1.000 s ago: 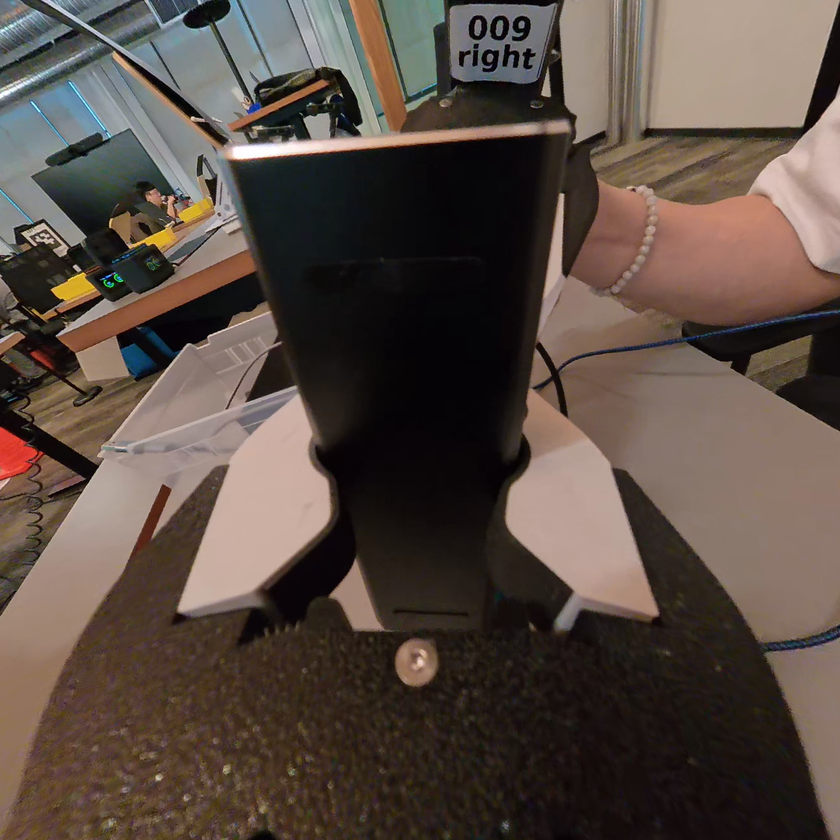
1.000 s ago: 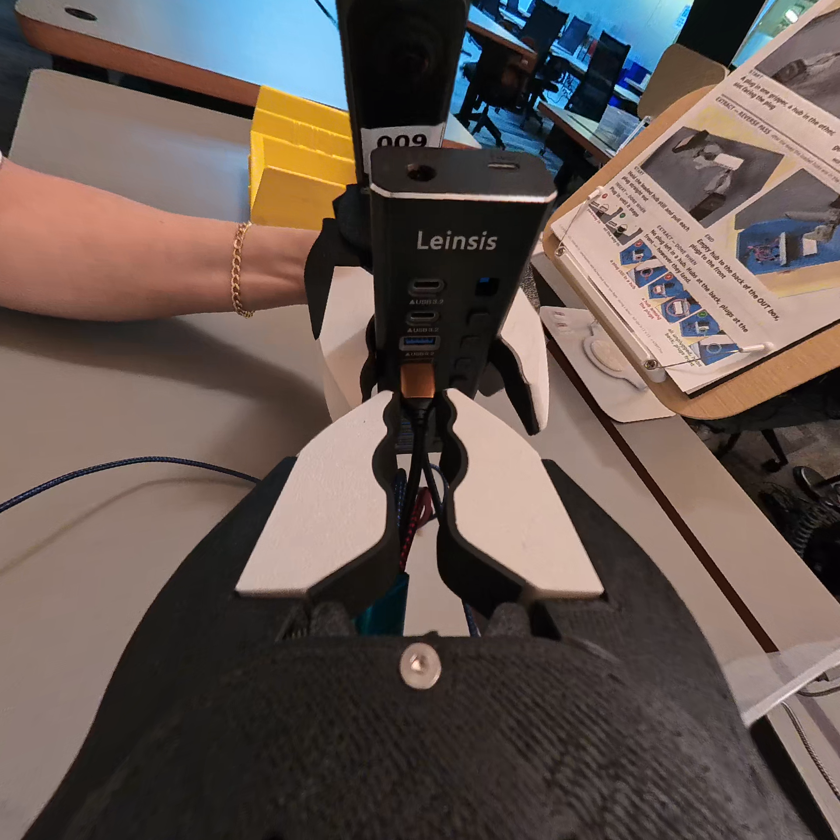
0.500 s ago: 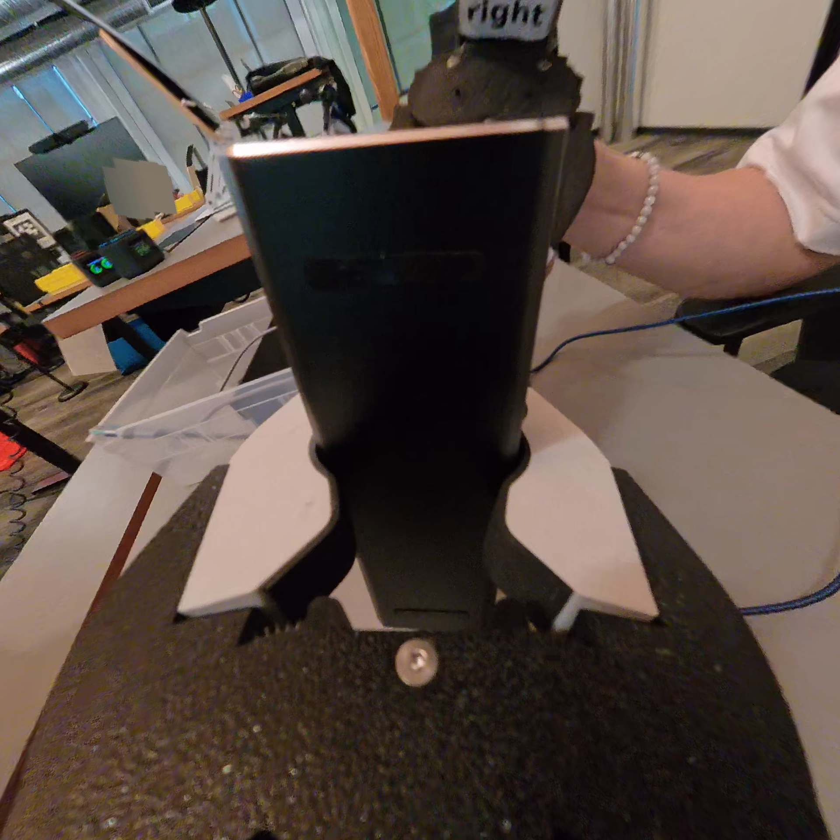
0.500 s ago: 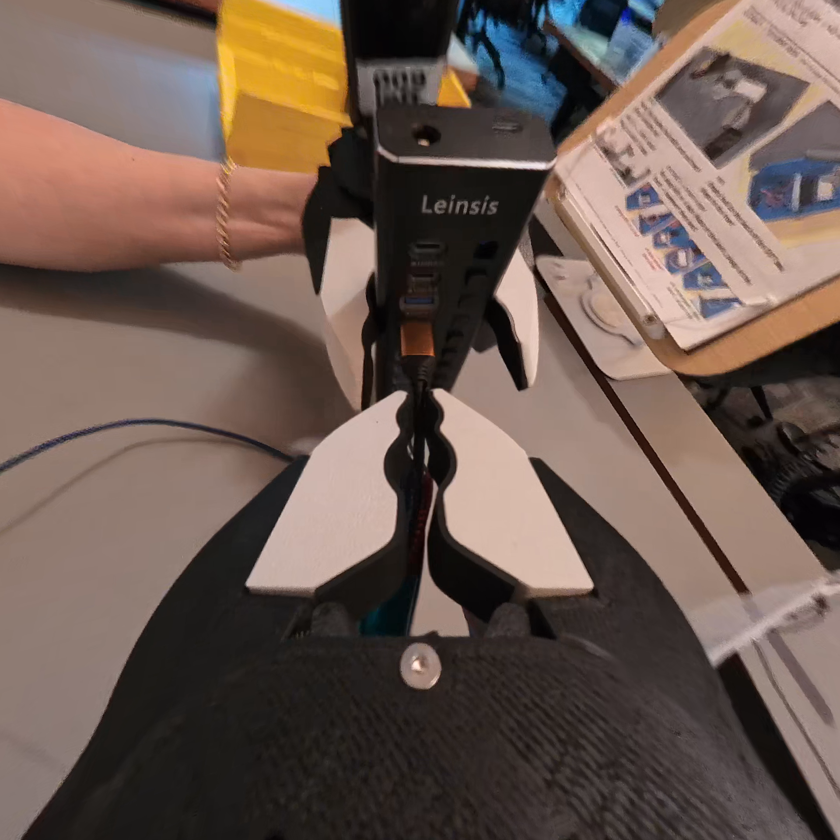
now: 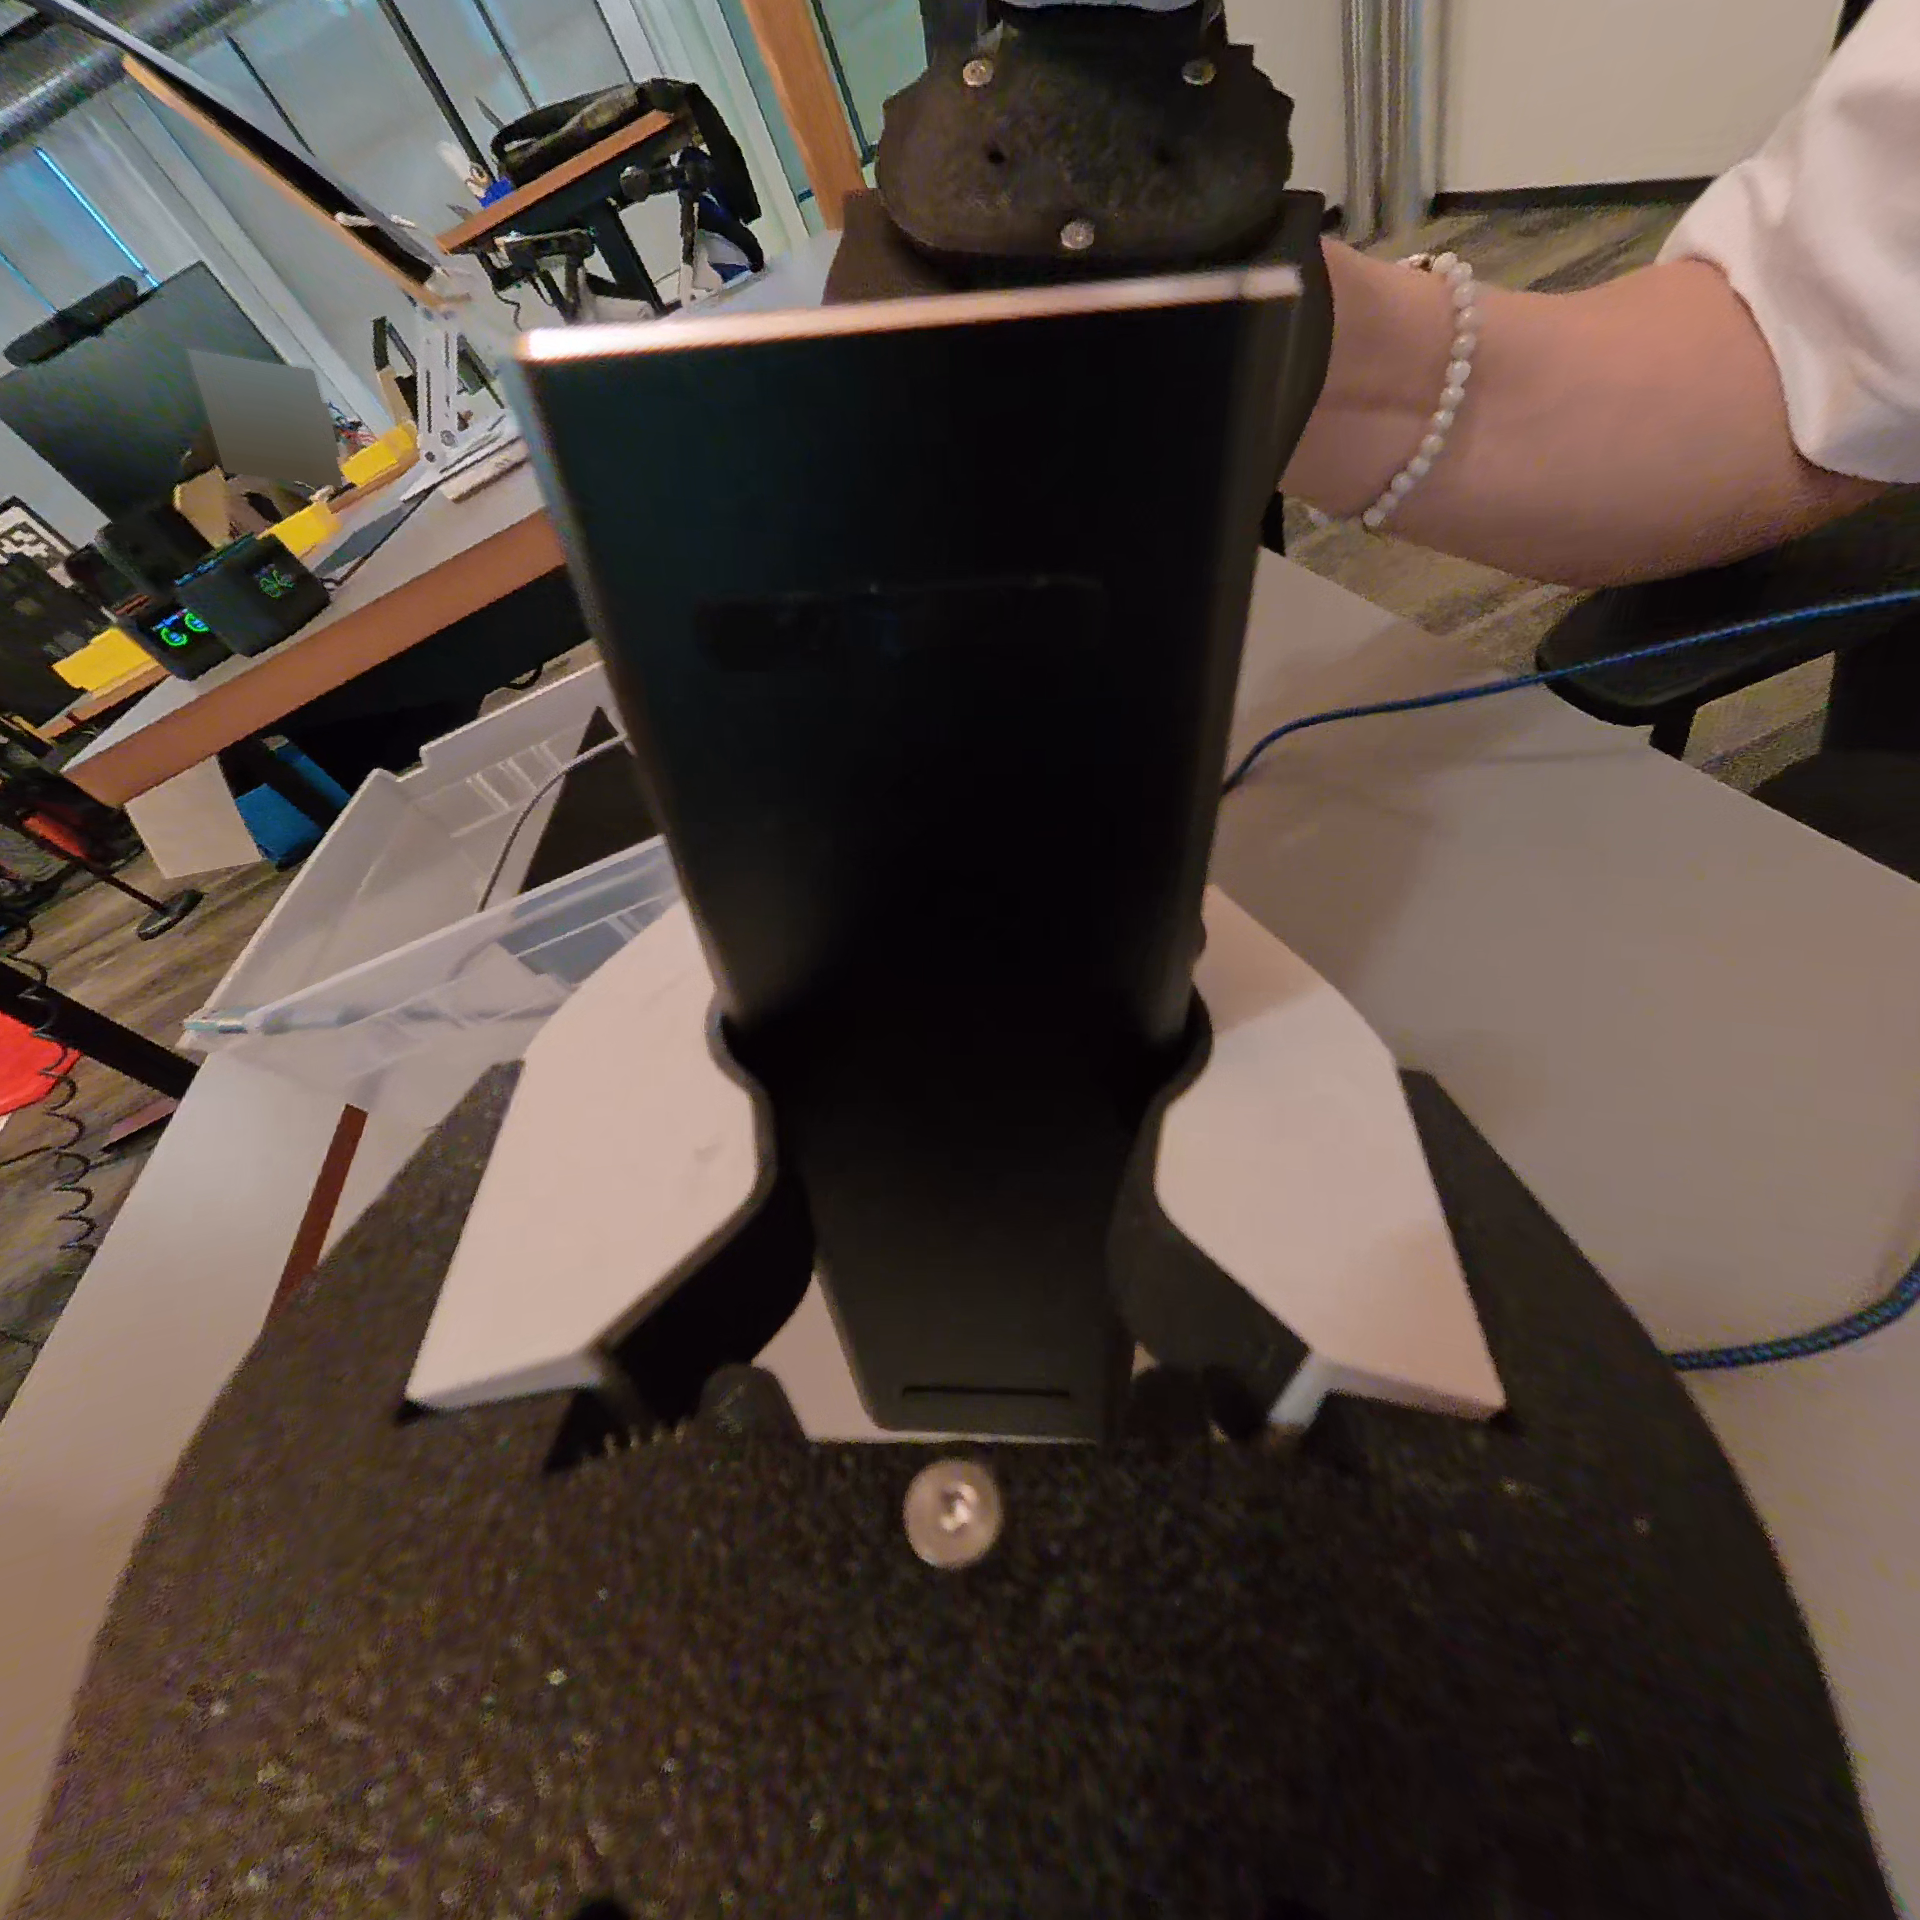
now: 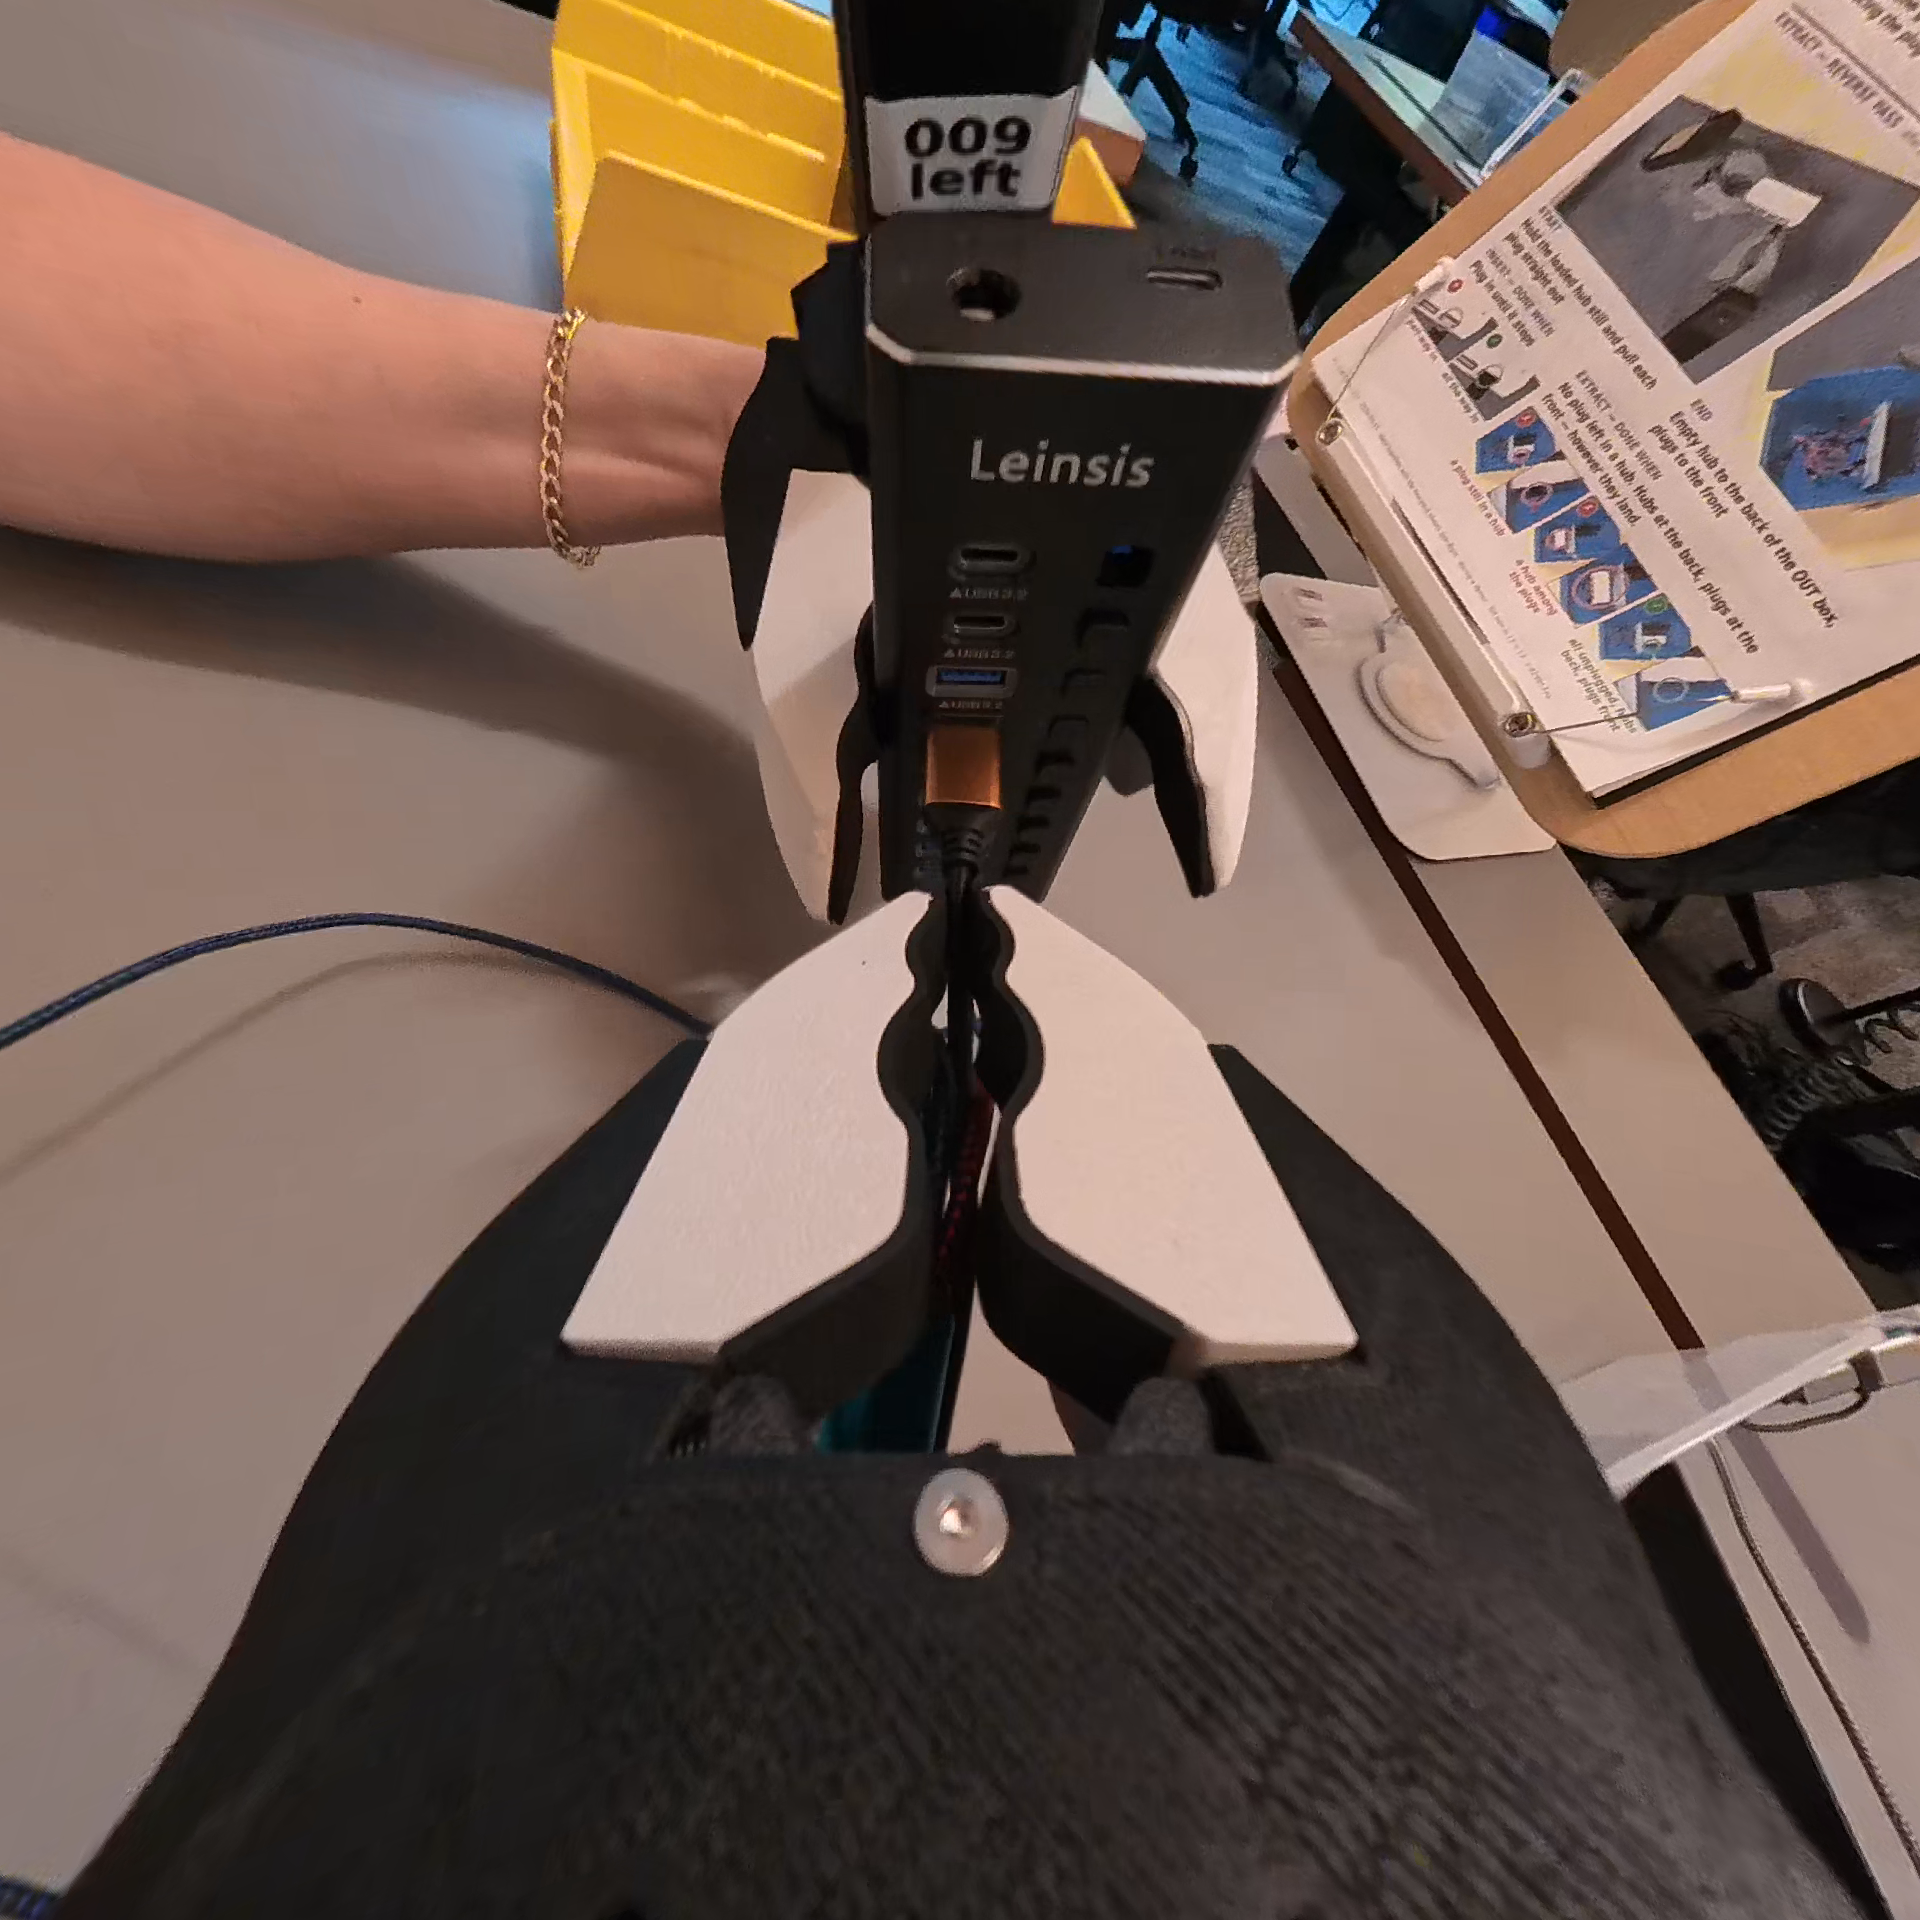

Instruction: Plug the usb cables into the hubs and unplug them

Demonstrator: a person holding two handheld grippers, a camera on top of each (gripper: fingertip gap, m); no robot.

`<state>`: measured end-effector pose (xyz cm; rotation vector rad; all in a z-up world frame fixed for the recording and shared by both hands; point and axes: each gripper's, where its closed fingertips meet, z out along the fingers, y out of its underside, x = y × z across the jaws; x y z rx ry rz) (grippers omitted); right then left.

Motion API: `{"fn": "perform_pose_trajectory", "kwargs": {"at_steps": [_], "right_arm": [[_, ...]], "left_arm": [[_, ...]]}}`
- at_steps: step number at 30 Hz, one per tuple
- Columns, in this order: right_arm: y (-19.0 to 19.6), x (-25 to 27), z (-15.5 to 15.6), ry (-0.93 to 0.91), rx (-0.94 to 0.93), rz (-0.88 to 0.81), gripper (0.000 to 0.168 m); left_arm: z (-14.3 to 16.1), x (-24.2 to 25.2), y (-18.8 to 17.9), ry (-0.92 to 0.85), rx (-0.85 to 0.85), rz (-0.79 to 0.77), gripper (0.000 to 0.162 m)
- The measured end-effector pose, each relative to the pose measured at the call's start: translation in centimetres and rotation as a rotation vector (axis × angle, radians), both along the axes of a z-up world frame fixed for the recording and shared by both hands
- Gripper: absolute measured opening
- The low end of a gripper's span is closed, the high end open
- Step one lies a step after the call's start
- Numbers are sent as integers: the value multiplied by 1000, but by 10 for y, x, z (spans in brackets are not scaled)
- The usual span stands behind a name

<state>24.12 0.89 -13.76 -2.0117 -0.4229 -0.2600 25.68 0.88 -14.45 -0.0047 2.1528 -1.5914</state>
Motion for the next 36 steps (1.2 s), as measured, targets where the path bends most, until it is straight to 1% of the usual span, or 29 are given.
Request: {"fn": "perform_pose_trajectory", "kwargs": {"at_steps": [4, 6, 8, 9, 11, 14, 15, 16, 17, 18, 20, 21, 23, 25, 27, 30, 32, 36], "right_arm": [[-9, 1, -2, 23, 3, -25, 6], [-14, 0, -3, 67, -18, -25, 5], [-15, 4, -3, 55, 0, -57, 4], [-14, 2, -3, 99, 3, -69, 4], [-11, 5, 5, 133, 54, -113, 4], [-5, -1, 13, 199, 122, -129, 6], [-4, -5, 14, 202, 132, -114, 6], [-2, -11, 15, 224, 151, -83, 0], [1, -16, 18, 268, 186, -67, 0], [5, -21, 17, 309, 204, -45, 0], [9, -22, -3, 327, 154, -54, 0], [12, -22, -9, 321, 158, -48, 4], [17, -29, -13, 346, 171, -3, 16], [22, -36, -13, 348, 172, 23, 15], [24, -44, -18, 343, 139, 57, 10], [27, -40, -19, 350, 161, 37, 3], [29, -40, -18, 393, 184, 45, 3], [32, -38, -22, 405, 212, 47, 3]], "left_arm": [[-3, 1, -8, 2, 8, -13, 73], [-6, 1, -14, 28, 20, -24, 72], [-8, 4, -15, 51, 40, 11, 72], [-7, 3, -15, 57, 41, 15, 72], [-1, 5, -13, 84, -10, 54, 72], [3, -1, -9, 160, -122, 83, 72], [1, -2, -5, 168, -141, 111, 72], [-4, -2, -1, 182, -152, 147, 71], [-9, -4, 2, 205, -164, 175, 71], [-13, -9, 5, 220, -190, 184, 71], [-13, -22, 10, 213, -265, 173, 71], [-16, -27, 13, 201, -273, 188, 71], [-25, -31, 20, 168, -223, 236, 72], [-25, -36, 22, 143, -212, 251, 71], [-24, -41, 21, 122, -253, 245, 71], [-25, -40, 22, 129, -287, 240, 72], [-25, -39, 23, 132, -308, 239, 71], [-29, -38, 26, 148, -317, 245, 72]]}}
